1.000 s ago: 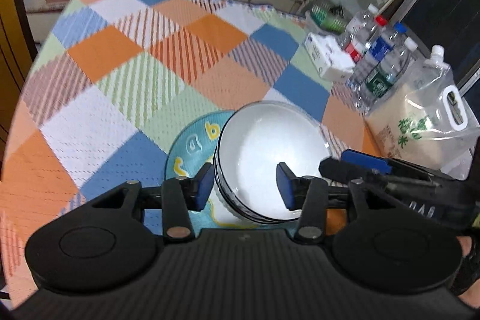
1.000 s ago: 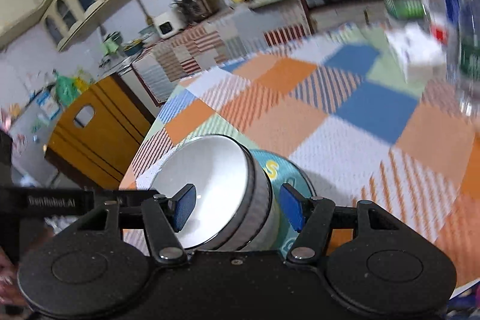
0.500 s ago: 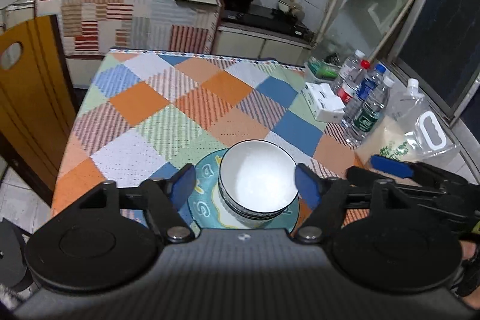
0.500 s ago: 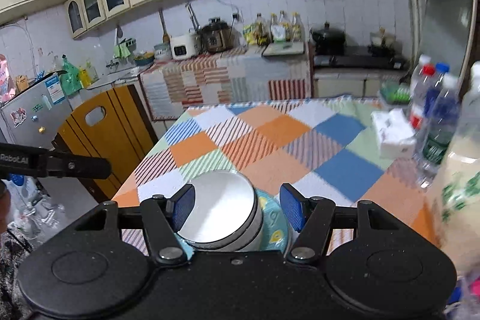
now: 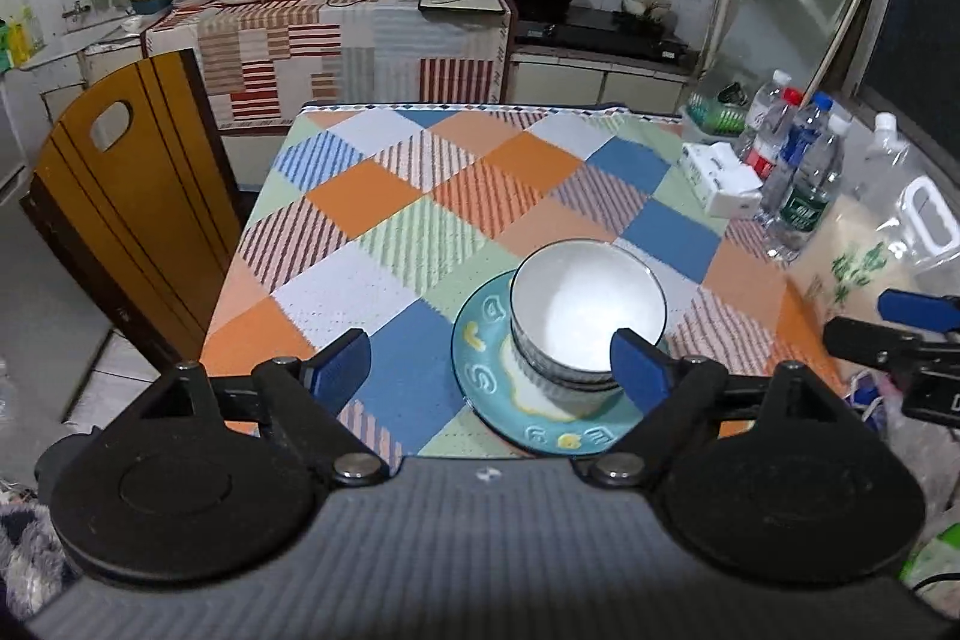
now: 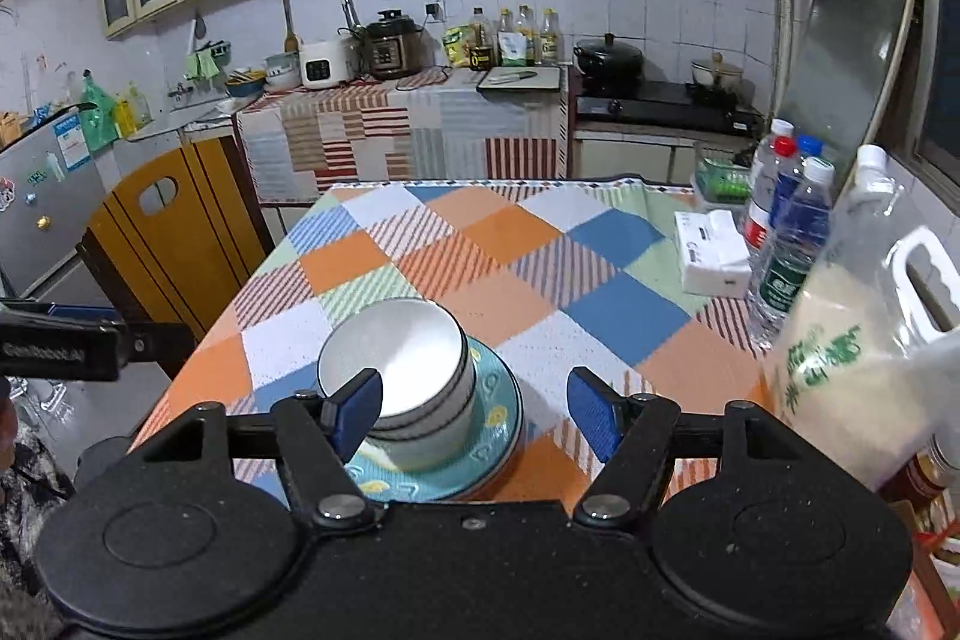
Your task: Organize plates and bowls
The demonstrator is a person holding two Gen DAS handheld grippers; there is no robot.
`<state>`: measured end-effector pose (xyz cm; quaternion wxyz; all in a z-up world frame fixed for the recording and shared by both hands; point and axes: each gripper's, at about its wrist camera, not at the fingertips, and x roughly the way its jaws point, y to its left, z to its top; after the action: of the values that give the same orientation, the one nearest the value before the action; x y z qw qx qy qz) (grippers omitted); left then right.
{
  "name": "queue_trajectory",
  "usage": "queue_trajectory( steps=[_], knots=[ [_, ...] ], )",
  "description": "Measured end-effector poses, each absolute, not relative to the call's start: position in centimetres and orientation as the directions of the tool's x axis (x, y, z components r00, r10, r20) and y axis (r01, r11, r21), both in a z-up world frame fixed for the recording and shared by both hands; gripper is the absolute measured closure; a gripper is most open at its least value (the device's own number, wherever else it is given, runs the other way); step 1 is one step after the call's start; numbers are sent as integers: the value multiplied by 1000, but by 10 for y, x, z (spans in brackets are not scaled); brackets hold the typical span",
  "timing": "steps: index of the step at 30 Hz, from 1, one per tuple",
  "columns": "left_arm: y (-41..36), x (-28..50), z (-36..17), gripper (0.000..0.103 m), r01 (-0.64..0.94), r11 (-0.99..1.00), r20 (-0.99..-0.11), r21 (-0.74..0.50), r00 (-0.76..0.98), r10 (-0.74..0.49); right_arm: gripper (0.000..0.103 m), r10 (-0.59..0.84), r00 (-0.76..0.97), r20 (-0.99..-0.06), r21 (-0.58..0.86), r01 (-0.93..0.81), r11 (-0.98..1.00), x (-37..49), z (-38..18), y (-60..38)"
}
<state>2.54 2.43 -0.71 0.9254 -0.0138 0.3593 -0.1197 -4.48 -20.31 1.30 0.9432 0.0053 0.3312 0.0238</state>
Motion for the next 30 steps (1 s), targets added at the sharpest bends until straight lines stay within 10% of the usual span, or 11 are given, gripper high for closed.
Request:
queue_trajectory(
  steps=[6, 17, 30],
  knots=[
    [24, 21, -7, 5, 188, 974, -674, -128, 704, -224, 11, -8, 769, -639, -24, -9, 1000, -46, 1, -198],
    [25, 9, 15, 2, 134, 990, -595, 48, 799, -80, 8, -56, 763, -644, -62, 20, 998, -46, 0, -187],
    [19, 7, 7, 2, 145, 988, -709, 60, 703, -60, 7, -100, 725, -682, -64, 77, 995, -52, 3, -182]
  ],
)
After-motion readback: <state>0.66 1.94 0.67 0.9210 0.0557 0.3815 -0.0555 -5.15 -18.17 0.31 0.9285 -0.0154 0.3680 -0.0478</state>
